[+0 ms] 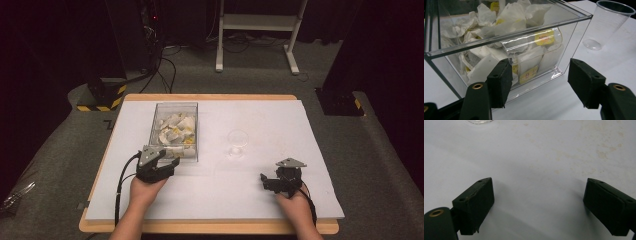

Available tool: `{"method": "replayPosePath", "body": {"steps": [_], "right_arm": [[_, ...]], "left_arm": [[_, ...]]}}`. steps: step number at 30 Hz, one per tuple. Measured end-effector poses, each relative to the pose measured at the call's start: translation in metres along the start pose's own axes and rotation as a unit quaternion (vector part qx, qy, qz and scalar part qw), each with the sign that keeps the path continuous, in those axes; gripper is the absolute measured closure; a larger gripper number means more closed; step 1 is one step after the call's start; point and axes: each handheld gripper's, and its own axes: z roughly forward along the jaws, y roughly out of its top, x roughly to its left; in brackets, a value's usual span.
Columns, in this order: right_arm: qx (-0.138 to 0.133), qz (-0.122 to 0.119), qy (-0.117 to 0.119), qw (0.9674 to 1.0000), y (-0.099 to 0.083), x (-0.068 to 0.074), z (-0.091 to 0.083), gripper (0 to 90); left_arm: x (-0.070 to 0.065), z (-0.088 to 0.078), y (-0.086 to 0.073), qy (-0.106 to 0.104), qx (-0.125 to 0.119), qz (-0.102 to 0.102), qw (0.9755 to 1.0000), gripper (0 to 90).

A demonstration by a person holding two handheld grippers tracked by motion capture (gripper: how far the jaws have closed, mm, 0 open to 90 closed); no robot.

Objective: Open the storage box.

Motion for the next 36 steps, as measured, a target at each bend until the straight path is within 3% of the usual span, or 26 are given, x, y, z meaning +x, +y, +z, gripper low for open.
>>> {"method": "replayPosePath", "body": {"steps": [36], "right_arm": [[0.000,-0.001,-0.001,1.0000,0.000,0.000,0.000,9.8]], "left_arm": [[-0.012,-0.023,-0.015,-0.012,-0.004,0.009,0.9999,36.6]]}}
